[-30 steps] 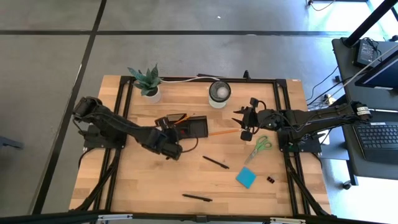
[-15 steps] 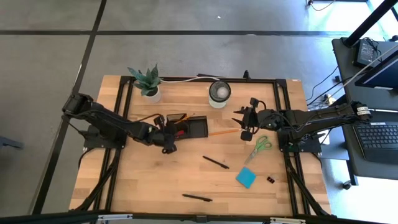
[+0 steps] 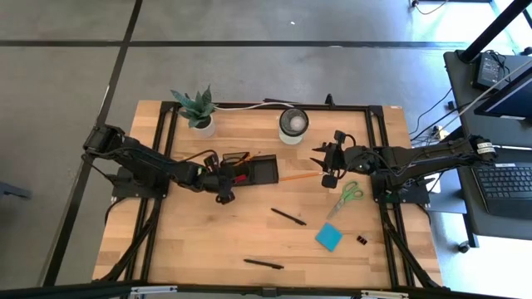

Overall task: Pick and place office supplies into organizer
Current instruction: Put the bottom left black binder clip in the desk organizer, then put the yellow pencil in the desk organizer

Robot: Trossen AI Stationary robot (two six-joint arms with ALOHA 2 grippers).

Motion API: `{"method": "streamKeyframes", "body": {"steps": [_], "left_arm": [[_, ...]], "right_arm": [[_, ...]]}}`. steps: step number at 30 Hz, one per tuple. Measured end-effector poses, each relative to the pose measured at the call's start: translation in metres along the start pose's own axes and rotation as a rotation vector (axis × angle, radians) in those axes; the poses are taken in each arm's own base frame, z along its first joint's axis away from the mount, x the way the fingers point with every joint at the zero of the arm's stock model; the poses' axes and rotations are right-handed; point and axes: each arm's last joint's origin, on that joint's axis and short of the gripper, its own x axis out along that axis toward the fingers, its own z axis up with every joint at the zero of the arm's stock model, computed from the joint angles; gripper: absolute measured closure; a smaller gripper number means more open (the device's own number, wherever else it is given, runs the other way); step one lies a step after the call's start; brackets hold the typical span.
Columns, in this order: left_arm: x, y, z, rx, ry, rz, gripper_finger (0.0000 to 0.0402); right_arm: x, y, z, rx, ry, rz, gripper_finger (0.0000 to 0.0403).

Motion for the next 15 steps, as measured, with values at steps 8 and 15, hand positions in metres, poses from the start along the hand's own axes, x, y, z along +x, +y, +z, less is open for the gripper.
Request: {"method": "streamKeyframes", "body": {"steps": [8,15], "left_arm": [[-0.001,-0.001,0.003,0.0,-0.013,-0.008,0.0339],[-0.012,-0.012,0.025,0.099,-0.079,-0.048,0.033]], "right_arm": [[0.0,0.0,0.0,0.0,0.0,0.0,0.0263],[0.0,0.0,0.0,0.018,0.0,0.0,0.0263]]}}
